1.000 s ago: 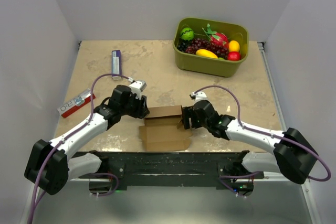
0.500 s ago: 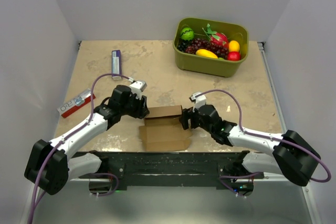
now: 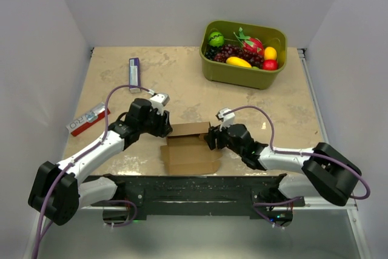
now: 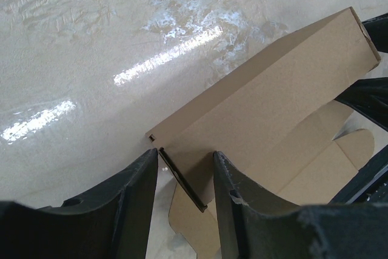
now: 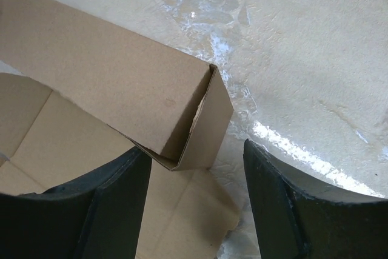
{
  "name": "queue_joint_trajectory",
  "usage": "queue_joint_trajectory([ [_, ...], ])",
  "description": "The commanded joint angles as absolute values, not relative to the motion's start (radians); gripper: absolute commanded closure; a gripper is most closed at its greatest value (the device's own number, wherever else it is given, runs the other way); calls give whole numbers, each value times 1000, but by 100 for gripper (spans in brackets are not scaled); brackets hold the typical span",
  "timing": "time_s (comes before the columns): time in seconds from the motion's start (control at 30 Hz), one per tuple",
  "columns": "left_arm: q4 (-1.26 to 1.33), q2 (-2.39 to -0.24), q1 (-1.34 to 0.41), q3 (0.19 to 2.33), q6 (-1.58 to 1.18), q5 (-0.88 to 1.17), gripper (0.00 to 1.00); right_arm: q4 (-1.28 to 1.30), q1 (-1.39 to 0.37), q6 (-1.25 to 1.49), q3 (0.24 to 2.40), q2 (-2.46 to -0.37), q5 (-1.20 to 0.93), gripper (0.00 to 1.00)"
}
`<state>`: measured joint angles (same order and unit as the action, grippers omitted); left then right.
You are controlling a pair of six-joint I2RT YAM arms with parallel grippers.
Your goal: Fold the paper box
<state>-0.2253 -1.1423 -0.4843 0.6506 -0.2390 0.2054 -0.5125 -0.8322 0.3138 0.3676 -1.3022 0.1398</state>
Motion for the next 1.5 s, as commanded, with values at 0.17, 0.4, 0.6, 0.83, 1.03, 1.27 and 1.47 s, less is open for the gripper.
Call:
queue_joint_trajectory([
  [0.17, -229, -1150, -477, 673, -201, 229, 55, -667, -854, 370, 339, -1322, 250, 47],
  [0.4, -224, -1158, -479, 676, -201, 238, 56, -742, -887, 399, 321, -1371, 310, 50],
  [0.6, -225, -1160, -477, 676, -201, 238, 56, -787, -931, 437, 318, -1405, 412, 50],
  [0.83, -224, -1158, -479, 675, -201, 244, 57, -764, -950, 537, 328, -1448, 550, 55],
  [1.03, -221, -1166, -479, 675, -202, 256, 57, -758, -963, 581, 348, -1506, 589, 61],
  [1.27, -222, -1166, -479, 675, -201, 255, 58, -876, -976, 535, 313, -1514, 612, 51],
  [1.47, -222, -1166, -477, 676, -199, 253, 58, -916, -976, 447, 288, -1482, 598, 43],
])
